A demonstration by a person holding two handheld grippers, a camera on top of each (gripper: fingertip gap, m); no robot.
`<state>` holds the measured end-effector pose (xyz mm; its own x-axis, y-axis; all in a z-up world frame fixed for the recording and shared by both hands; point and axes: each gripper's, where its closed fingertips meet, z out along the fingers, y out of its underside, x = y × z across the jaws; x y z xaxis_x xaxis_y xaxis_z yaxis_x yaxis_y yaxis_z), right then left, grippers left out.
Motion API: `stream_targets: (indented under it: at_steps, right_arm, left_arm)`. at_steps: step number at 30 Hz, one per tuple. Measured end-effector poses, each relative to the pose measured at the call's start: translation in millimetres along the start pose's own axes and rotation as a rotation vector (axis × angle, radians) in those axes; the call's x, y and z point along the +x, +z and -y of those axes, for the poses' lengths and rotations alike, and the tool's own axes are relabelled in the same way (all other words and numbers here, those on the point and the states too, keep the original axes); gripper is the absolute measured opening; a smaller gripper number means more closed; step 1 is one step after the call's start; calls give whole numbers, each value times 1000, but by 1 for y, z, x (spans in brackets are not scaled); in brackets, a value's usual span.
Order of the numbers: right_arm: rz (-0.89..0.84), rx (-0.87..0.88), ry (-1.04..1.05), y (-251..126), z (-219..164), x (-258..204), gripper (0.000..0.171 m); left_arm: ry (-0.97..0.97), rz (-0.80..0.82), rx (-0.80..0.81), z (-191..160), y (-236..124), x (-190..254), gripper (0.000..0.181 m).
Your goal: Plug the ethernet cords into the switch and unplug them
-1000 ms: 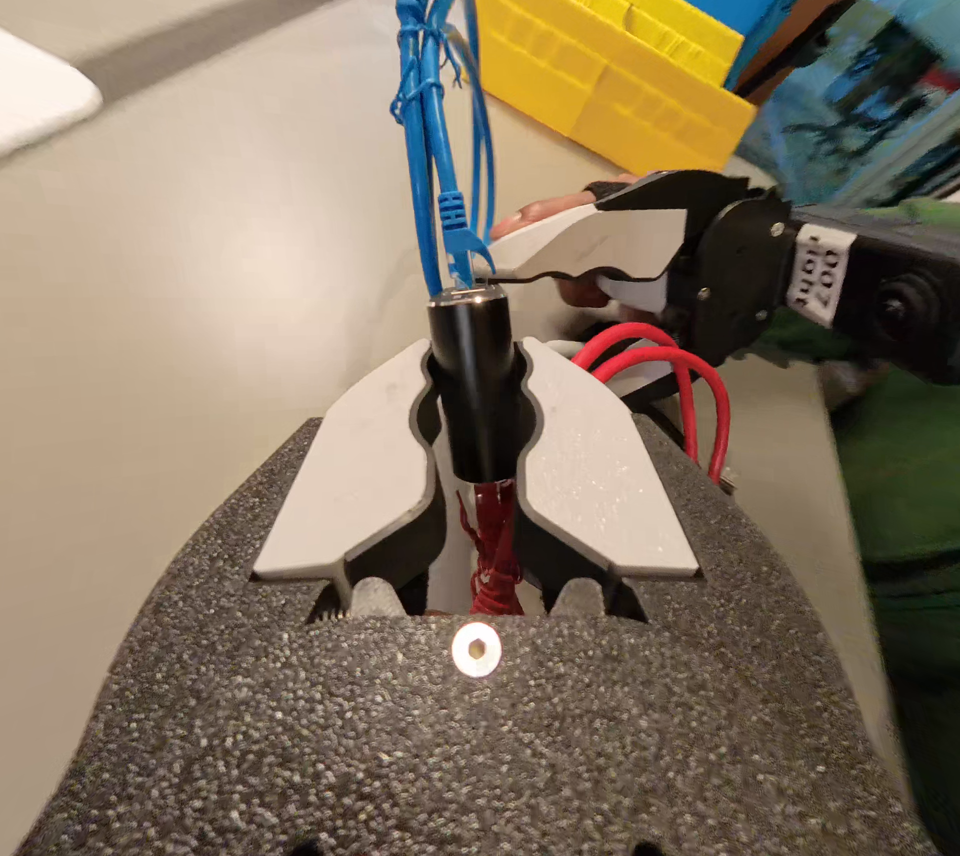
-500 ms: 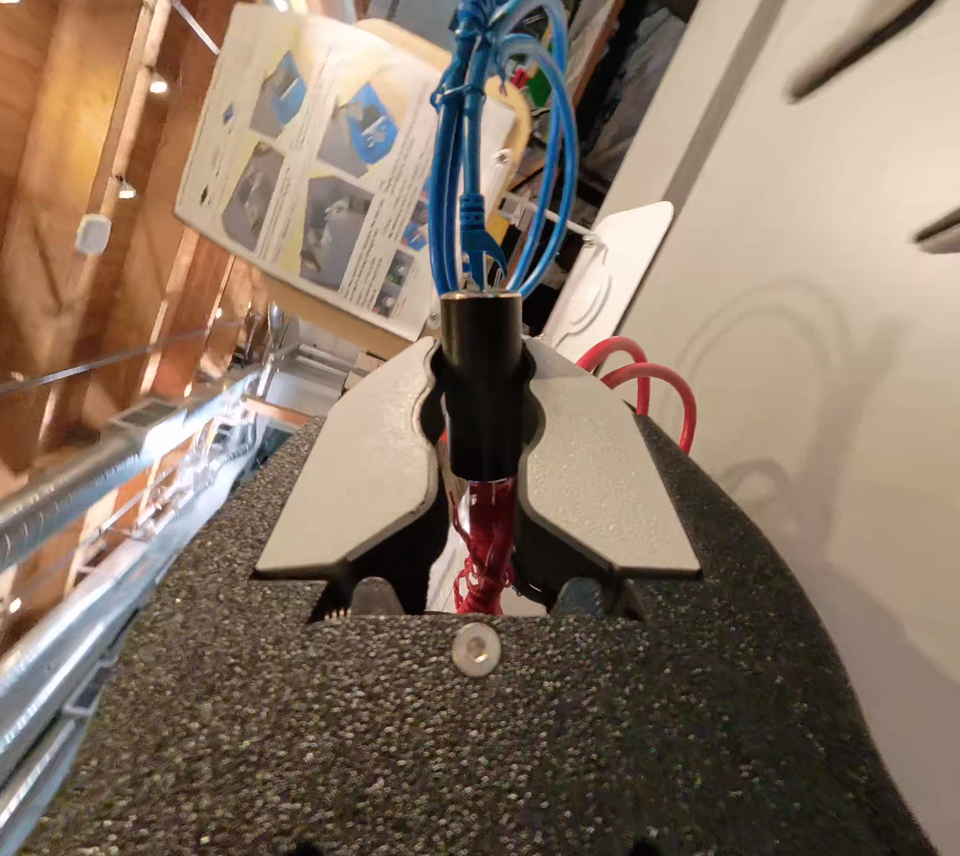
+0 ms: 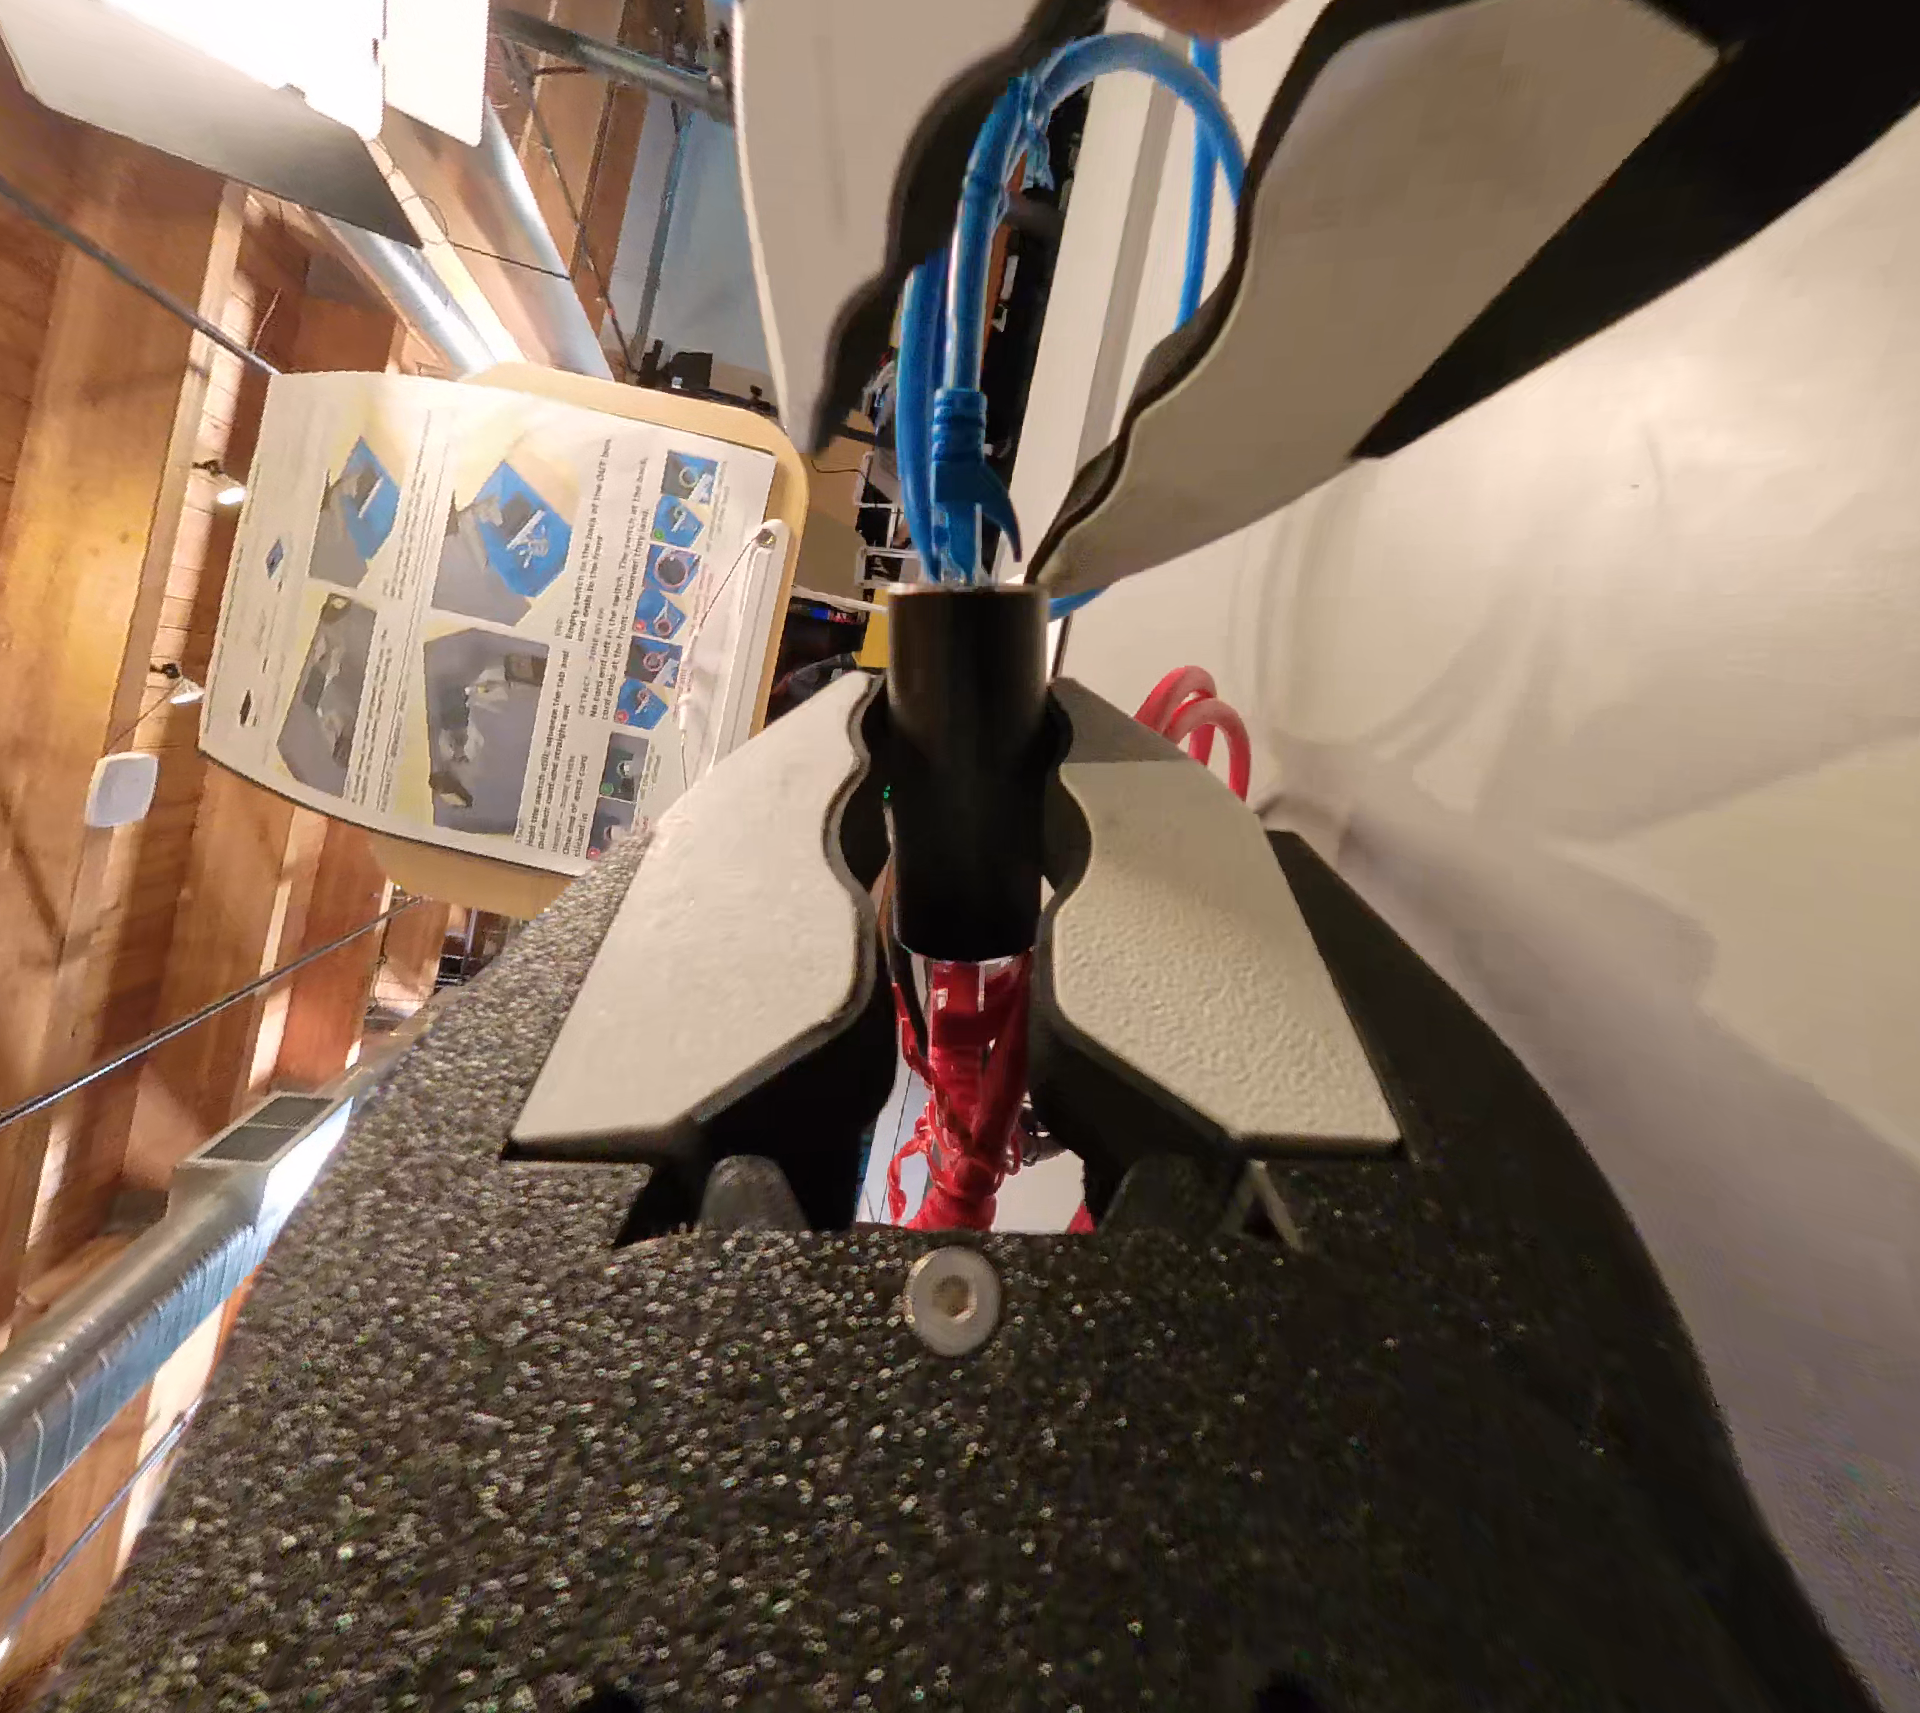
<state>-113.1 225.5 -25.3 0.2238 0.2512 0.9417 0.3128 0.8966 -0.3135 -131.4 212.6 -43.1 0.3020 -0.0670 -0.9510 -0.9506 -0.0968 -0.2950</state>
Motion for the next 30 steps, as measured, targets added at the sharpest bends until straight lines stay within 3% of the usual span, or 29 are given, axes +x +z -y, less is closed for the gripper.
stream_targets:
  at_steps: [6, 11, 17, 22, 30]
  right_arm:
    - [86, -22, -22, 2, -6, -16, 22]
    - [127, -37, 2, 2, -9, -21, 20]
    - [166, -50, 43, 2, -12, -25, 18]
    - [188, -45, 56, 1, -10, -29, 18]
    - [185, -16, 36, -1, -9, -29, 20]
  left_arm:
    - [21, -29, 12, -1, 1, 8, 26]
    - [47, -8, 7, -4, 4, 12, 26]
    - [43, 37, -63, -13, 11, 9, 49]
    - [45, 5, -66, -20, 15, 21, 34]
    - [-56, -62, -65, -20, 14, 22, 29]
